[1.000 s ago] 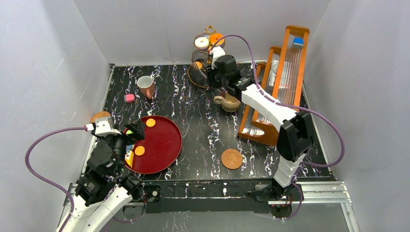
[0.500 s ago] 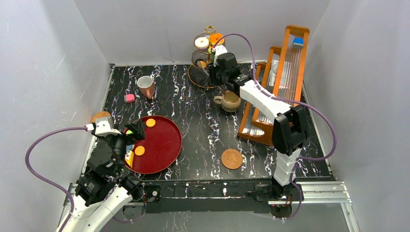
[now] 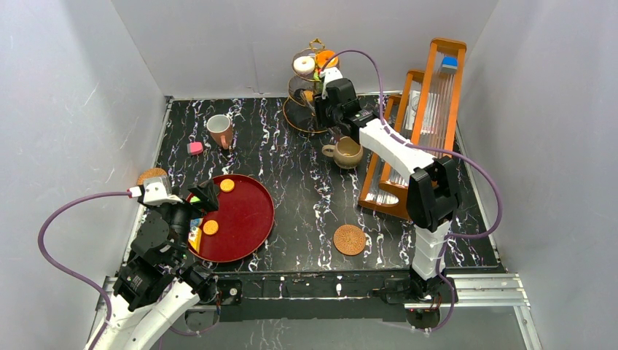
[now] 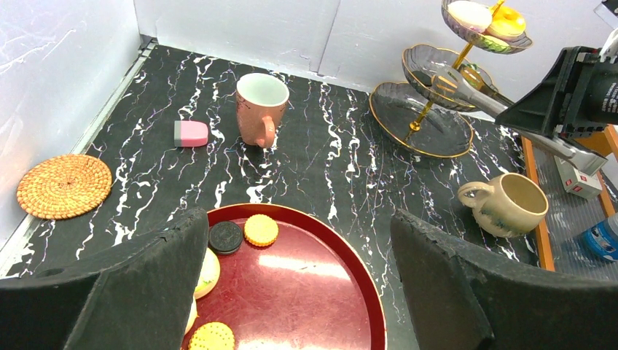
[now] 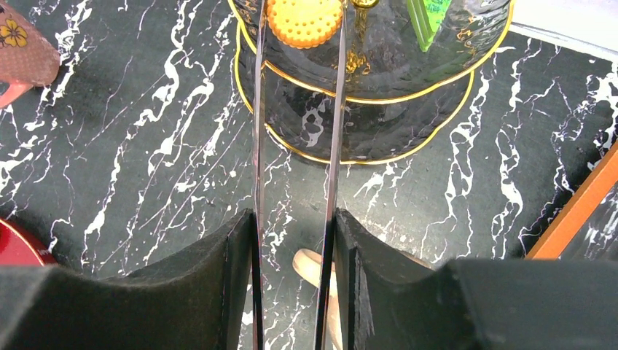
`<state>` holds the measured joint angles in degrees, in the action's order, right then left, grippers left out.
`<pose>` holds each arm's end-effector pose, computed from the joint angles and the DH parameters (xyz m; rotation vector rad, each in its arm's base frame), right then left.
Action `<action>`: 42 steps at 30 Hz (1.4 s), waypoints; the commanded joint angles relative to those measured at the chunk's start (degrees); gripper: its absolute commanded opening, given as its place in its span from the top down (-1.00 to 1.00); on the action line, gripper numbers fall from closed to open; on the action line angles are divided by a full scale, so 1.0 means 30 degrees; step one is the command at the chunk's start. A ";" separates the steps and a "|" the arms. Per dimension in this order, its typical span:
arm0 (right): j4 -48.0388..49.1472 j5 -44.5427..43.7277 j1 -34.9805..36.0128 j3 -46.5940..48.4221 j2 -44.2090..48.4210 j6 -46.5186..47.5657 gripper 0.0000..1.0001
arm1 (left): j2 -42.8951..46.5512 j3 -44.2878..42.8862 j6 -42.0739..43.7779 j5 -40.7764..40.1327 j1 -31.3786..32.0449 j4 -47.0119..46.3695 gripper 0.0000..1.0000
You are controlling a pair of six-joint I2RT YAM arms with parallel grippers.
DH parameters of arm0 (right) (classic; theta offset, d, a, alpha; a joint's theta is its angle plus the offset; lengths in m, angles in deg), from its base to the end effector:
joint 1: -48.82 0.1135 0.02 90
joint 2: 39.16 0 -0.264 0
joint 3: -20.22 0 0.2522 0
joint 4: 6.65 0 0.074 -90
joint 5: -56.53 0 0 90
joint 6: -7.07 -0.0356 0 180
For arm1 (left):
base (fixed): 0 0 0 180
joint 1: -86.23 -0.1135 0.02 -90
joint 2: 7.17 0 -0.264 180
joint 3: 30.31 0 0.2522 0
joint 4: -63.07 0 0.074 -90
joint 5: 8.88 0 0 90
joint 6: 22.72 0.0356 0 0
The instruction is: Serve the afternoon tea
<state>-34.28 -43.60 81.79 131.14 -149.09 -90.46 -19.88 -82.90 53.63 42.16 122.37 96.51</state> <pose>0.3890 0.2449 0.3172 -0.3395 2.0097 0.2655 0.0593 -0.0156 0.3447 -0.2672 1.4627 -0.2078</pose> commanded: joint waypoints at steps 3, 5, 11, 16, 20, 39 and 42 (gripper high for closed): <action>0.0569 -0.0501 -0.0133 0.1398 0.0442 0.0317 -0.03 | -0.0196 -0.0138 0.0002 -0.0145 0.0067 -0.0551 -0.85; 0.0516 -0.0484 -0.0104 0.1413 0.0497 0.0418 -0.05 | -0.0160 -0.0152 0.0008 -0.0166 0.0082 -0.0551 -0.85; 0.0032 -0.0719 -0.0110 0.1655 0.0590 0.0677 -0.08 | -0.0159 -0.0143 0.0009 -0.0163 0.0082 -0.0522 -0.84; -0.0008 -0.0571 -0.0105 0.1430 0.0877 0.0722 -0.09 | -0.0129 -0.0141 0.0009 -0.0160 0.0078 -0.0511 -0.85; -0.0135 -0.0213 -0.0129 0.1254 0.1223 0.0806 -0.07 | -0.0129 -0.0125 0.0009 -0.0167 0.0077 -0.0525 -0.84; -0.0100 0.4535 0.0505 -0.2877 0.4929 -0.0178 0.00 | -0.0304 -0.0128 0.0038 -0.0167 0.0082 -0.0525 -0.84; -0.0024 0.5136 0.1115 -0.3666 0.5555 -0.0438 0.00 | -0.0305 -0.0149 0.0038 -0.0167 0.0082 -0.0487 -0.85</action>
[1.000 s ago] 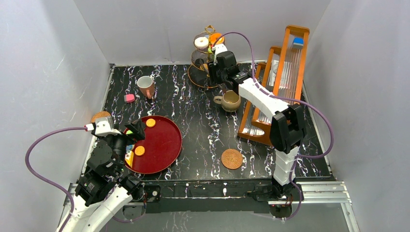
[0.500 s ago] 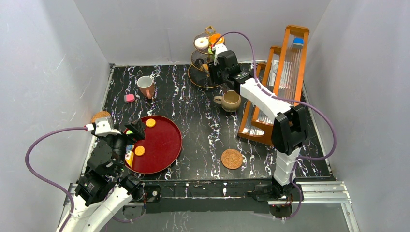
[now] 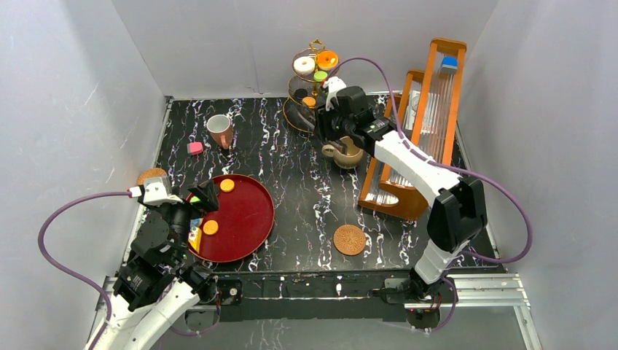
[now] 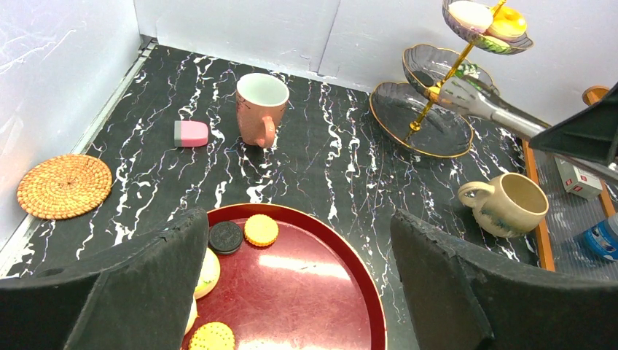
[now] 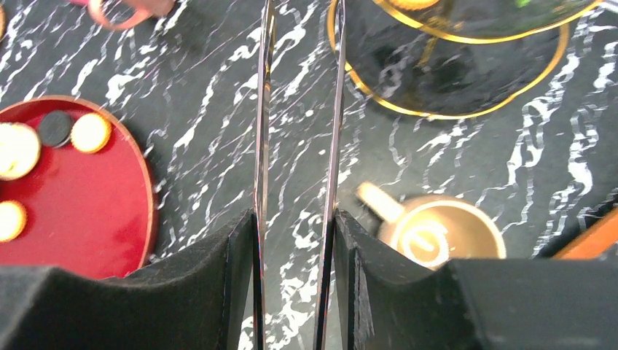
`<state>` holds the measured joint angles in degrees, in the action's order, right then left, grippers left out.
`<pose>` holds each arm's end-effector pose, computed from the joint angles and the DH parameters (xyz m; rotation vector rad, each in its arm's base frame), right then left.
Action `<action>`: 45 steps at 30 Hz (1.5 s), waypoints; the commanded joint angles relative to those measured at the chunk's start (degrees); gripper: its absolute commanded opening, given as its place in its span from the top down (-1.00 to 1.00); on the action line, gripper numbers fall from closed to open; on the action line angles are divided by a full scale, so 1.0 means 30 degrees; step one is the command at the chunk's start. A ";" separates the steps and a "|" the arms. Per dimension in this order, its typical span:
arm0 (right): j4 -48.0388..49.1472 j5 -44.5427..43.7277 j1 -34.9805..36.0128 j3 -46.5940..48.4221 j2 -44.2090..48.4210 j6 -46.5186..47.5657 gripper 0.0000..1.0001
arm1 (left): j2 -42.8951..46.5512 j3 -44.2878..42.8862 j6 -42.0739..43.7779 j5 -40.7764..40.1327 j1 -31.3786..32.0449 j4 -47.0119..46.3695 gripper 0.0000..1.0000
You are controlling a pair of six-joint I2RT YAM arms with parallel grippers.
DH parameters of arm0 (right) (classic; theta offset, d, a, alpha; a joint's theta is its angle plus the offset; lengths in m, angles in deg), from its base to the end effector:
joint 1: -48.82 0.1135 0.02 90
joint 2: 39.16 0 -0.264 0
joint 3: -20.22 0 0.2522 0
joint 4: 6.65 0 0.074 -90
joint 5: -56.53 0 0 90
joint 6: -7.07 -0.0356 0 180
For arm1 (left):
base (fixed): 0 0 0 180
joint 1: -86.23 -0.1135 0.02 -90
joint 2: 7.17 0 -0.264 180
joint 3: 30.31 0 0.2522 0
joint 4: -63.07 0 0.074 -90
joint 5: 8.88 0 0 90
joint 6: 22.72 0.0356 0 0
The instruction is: Serve the afternoon tea
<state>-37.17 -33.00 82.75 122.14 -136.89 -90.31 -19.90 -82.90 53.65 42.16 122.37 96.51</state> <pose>0.3361 0.2265 0.3449 -0.4785 2.0052 0.4594 0.0593 -0.0156 0.3447 -0.2668 1.4630 -0.2073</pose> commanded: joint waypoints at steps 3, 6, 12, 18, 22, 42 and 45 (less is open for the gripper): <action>0.1211 0.1776 0.1704 -0.1593 0.2030 -0.0595 0.00 | -0.0325 -0.0148 0.0031 -0.0135 0.0078 -0.0488 -0.85; 0.1769 0.1762 0.2821 -0.2722 0.2431 -0.0645 0.00 | -0.0381 -0.0148 0.0031 -0.0107 0.0082 -0.0524 -0.84; 0.2931 0.1024 0.5440 -0.3803 0.1920 -0.0456 0.00 | -0.0473 -0.0139 0.0060 -0.0099 0.0082 -0.0525 -0.85; 0.3278 0.0511 0.7475 -0.2975 -0.0034 -0.0416 -0.01 | -0.0395 -0.0154 0.0060 -0.0113 0.0082 -0.0510 -0.85; 0.3542 0.0278 0.8262 -0.2209 -0.1302 -0.0348 -0.01 | -0.0342 -0.0138 0.0060 -0.0118 0.0081 -0.0524 -0.85; 0.3426 0.0340 0.8983 0.0287 -0.5235 -0.0310 -0.04 | -0.0420 -0.0151 0.0043 -0.0077 0.0082 -0.0526 -0.84; 0.3362 0.0397 0.9004 0.0685 -0.5642 -0.0273 -0.05 | -0.0389 -0.0147 0.0032 -0.0056 0.0067 -0.0525 -0.84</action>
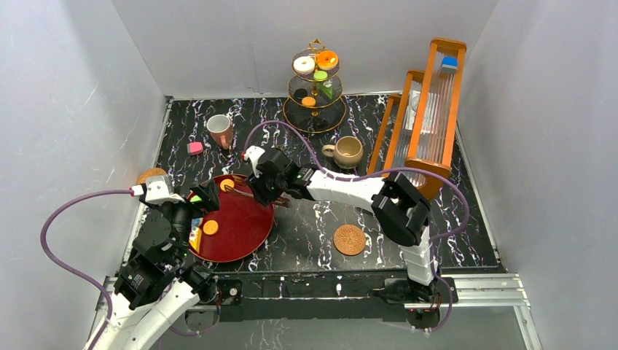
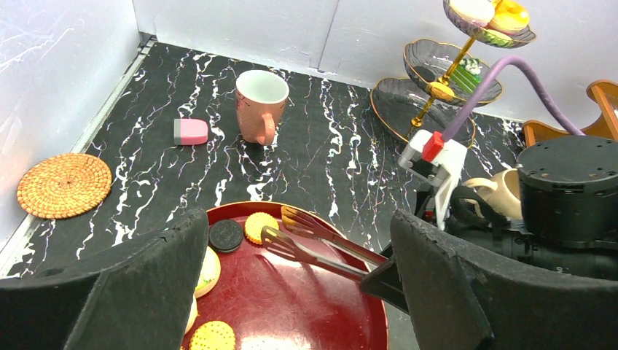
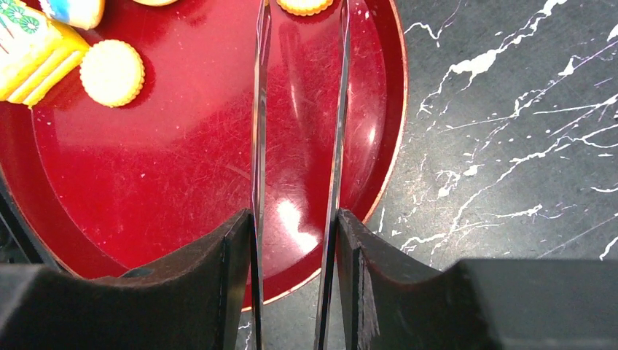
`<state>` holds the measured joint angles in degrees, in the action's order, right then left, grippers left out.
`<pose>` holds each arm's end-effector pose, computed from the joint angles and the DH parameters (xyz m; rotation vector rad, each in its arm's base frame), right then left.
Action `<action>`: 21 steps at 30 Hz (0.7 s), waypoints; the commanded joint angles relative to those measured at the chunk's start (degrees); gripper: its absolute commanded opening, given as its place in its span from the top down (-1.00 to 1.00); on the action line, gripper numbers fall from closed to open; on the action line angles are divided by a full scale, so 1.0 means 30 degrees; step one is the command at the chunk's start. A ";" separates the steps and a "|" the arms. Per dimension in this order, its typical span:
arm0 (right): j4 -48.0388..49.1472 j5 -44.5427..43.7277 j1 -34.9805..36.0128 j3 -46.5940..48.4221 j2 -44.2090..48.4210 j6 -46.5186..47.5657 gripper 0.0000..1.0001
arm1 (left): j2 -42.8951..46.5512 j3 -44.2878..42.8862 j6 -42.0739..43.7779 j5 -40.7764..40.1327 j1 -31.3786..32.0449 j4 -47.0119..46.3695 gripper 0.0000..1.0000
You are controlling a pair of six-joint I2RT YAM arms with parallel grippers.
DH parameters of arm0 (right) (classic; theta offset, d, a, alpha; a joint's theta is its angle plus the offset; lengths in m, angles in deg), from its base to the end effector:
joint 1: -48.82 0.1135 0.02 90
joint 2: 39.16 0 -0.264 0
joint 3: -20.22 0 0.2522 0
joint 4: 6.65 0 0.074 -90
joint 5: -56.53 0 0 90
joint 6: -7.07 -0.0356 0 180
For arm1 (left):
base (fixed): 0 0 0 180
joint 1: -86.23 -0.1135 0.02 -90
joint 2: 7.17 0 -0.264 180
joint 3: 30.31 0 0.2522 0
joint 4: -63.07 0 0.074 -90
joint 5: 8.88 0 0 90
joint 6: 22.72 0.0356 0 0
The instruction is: Serve the afternoon tea
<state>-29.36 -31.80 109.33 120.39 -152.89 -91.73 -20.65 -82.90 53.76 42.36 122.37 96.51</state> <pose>0.2254 0.4007 0.2312 -1.0160 2.0576 0.6885 0.0618 -0.0175 0.3442 -0.2578 1.4746 -0.2015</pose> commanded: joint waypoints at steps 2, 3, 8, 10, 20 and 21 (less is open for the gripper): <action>0.0632 0.0003 0.0173 0.1601 -0.0645 0.0208 -0.06 | -0.0137 -0.0150 0.0017 -0.0131 0.0082 -0.0522 -0.84; 0.0540 -0.0063 0.0185 0.1767 -0.0805 0.0234 -0.06 | -0.0137 -0.0152 -0.0003 -0.0118 0.0075 -0.0521 -0.84; 0.0273 -0.0300 0.0331 0.2424 -0.1433 0.0309 -0.06 | -0.0137 -0.0143 -0.0005 -0.0120 0.0082 -0.0525 -0.84; 0.0227 -0.0320 0.0385 0.2553 -0.1556 0.0352 -0.06 | -0.0176 -0.0130 0.0010 -0.0134 0.0082 -0.0518 -0.85; -0.0026 -0.1140 0.0542 0.2505 -0.1470 0.0806 0.03 | -0.0167 -0.0151 -0.0006 -0.0121 0.0066 -0.0500 -0.84; -0.0033 -0.1190 0.0524 0.2428 -0.1377 0.0843 0.04 | -0.0181 -0.0138 -0.0006 -0.0102 0.0076 -0.0522 -0.84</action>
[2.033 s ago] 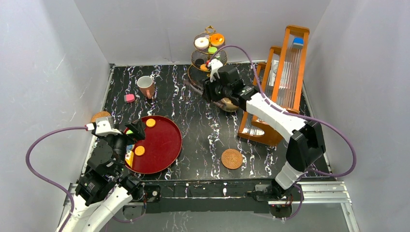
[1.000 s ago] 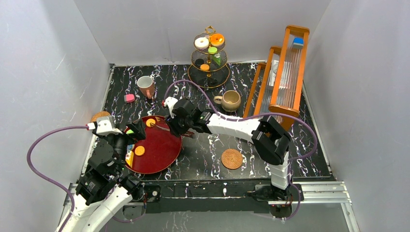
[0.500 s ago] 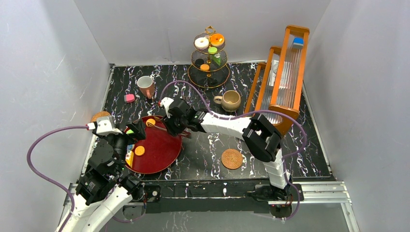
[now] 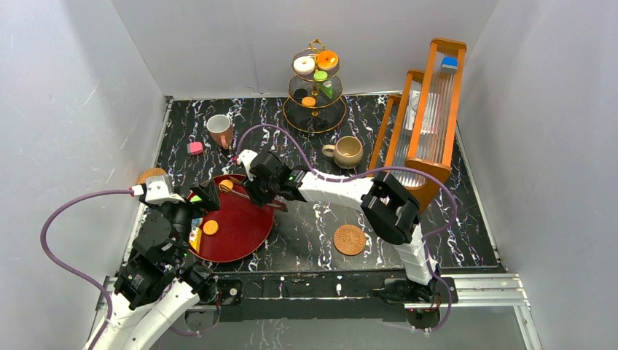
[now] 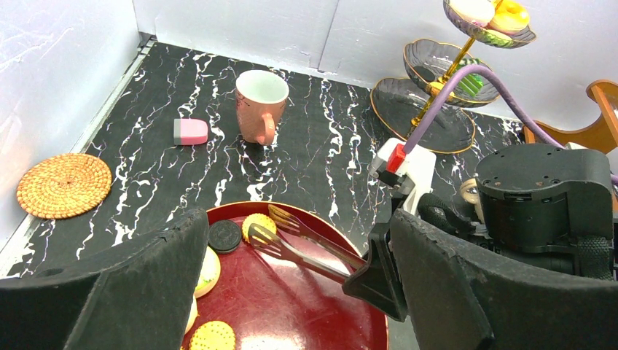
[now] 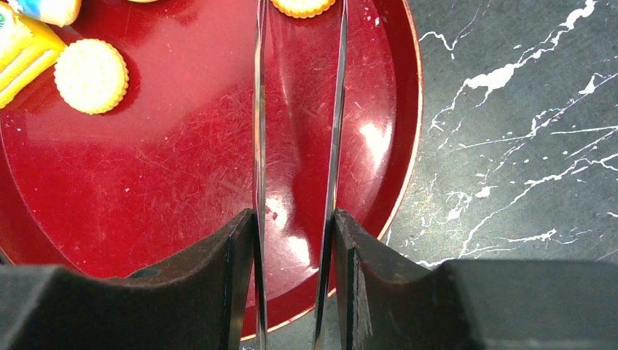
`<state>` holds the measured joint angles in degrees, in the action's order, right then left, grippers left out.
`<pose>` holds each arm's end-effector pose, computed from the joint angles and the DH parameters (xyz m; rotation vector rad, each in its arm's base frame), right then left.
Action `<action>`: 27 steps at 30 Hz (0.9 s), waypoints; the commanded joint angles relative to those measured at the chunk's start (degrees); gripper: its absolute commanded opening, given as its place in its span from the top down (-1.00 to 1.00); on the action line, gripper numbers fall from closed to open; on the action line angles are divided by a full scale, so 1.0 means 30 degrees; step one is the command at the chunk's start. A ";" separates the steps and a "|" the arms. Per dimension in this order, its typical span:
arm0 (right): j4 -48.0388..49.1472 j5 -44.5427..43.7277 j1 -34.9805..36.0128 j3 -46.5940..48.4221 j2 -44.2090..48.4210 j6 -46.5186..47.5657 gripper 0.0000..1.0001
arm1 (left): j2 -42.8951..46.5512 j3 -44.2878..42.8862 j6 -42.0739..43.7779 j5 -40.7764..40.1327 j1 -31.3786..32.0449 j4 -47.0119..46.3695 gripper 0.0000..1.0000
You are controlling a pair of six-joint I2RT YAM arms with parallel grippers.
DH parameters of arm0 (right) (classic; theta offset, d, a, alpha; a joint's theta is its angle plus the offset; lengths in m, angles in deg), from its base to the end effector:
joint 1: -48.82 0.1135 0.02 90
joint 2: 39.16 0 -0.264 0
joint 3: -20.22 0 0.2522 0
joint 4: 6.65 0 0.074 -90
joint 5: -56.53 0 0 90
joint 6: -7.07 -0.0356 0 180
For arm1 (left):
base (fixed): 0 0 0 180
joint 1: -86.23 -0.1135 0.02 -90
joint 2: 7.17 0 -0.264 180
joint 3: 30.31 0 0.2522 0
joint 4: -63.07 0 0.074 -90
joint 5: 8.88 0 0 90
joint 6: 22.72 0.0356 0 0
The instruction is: Serve the afternoon tea
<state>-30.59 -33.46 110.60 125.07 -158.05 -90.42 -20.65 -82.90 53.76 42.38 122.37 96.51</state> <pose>0.2263 0.4217 0.2160 -1.0567 2.0608 0.6424 0.0618 -0.0175 0.3442 -0.2575 1.4746 -0.2018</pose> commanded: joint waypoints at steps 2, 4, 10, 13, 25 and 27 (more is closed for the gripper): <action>0.0394 -0.0730 0.0095 0.0715 0.0597 0.0453 0.04 | -0.0207 -0.0138 -0.0006 -0.0098 0.0082 -0.0515 -0.84; 0.0389 -0.0723 0.0120 0.0567 0.0868 0.0474 0.05 | -0.0247 -0.0149 -0.0006 -0.0066 0.0082 -0.0518 -0.84; 0.0758 -0.0126 0.0101 -0.0034 0.1673 0.0383 0.07 | -0.0317 -0.0148 -0.0013 -0.0044 0.0082 -0.0523 -0.84; 0.0705 0.0562 0.0098 -0.0243 0.2006 0.0172 0.08 | -0.0339 -0.0131 -0.0035 -0.0044 0.0082 -0.0522 -0.84; 0.0188 0.0630 -0.0092 -0.1223 0.4184 -0.0080 0.09 | -0.0576 -0.0156 0.0048 0.0020 0.0082 -0.0555 -0.84; 0.0164 0.0756 -0.0276 -0.1443 0.4627 -0.0190 0.09 | -0.0535 -0.0149 0.0053 0.0065 0.0082 -0.0557 -0.85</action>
<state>-31.44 -32.17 110.62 121.90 -150.01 -90.27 -21.52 -82.90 53.76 42.67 122.37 96.49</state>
